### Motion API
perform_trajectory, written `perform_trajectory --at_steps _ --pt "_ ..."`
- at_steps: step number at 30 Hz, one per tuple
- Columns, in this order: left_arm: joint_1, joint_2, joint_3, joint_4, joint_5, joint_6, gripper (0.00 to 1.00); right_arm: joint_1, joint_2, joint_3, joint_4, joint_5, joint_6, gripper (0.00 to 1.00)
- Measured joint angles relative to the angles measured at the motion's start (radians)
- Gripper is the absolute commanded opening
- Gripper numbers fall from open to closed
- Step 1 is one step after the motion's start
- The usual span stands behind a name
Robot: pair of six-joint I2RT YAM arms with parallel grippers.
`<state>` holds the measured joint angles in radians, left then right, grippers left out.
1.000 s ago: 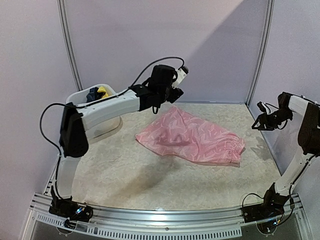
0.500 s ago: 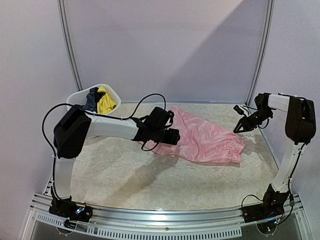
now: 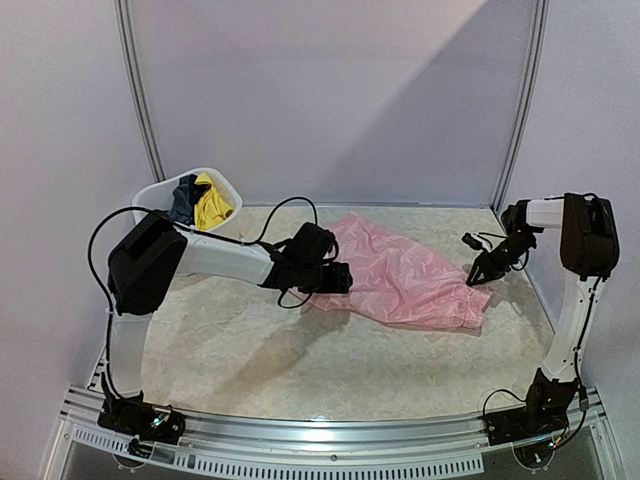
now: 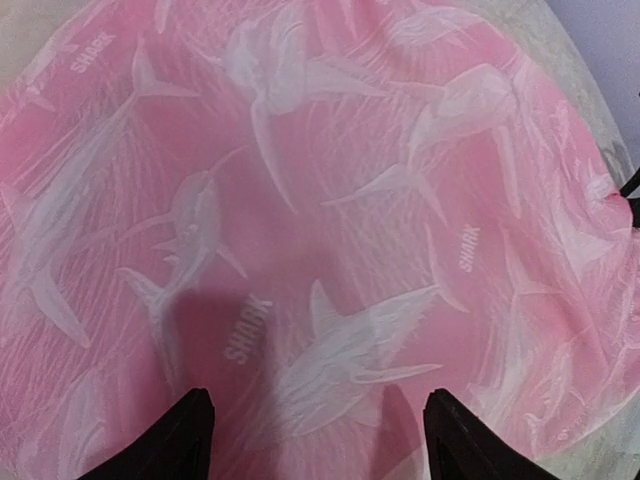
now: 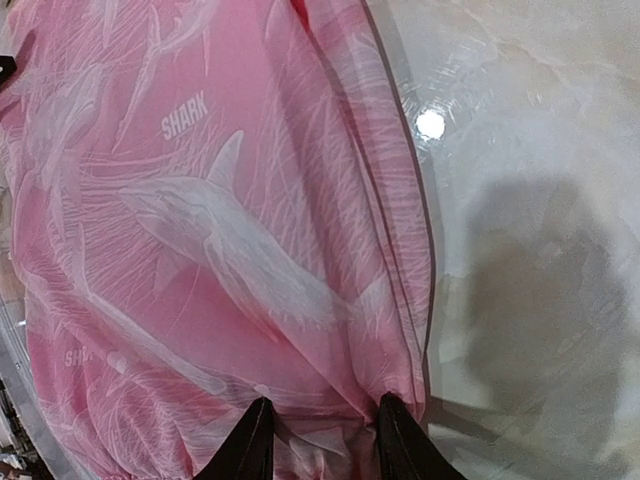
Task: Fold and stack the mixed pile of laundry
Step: Smooth out the rectangle-folded shorts at the center of the board.
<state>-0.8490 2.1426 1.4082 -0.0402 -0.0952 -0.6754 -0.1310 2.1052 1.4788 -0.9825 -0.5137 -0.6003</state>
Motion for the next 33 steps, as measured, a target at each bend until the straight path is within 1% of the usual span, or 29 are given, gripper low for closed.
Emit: perform_trajectory --at_steps 8,14,23,30,33 --pt "0.039 -0.002 -0.011 -0.082 -0.017 0.026 0.75 0.0 -0.003 -0.019 0.021 0.012 0.0 0.37" --pt "0.06 -0.008 -0.011 -0.131 -0.038 0.071 0.75 0.0 -0.054 -0.095 0.063 0.025 -0.008 0.37" --pt "0.115 -0.042 -0.009 -0.184 -0.063 0.14 0.76 0.0 -0.122 -0.182 0.056 0.061 -0.011 0.38" --pt "0.158 -0.056 0.009 -0.22 -0.086 0.2 0.78 0.0 -0.157 -0.211 -0.005 0.083 -0.011 0.43" --pt "0.163 -0.087 0.026 -0.245 -0.105 0.232 0.8 0.0 -0.188 -0.21 -0.04 0.094 -0.008 0.48"
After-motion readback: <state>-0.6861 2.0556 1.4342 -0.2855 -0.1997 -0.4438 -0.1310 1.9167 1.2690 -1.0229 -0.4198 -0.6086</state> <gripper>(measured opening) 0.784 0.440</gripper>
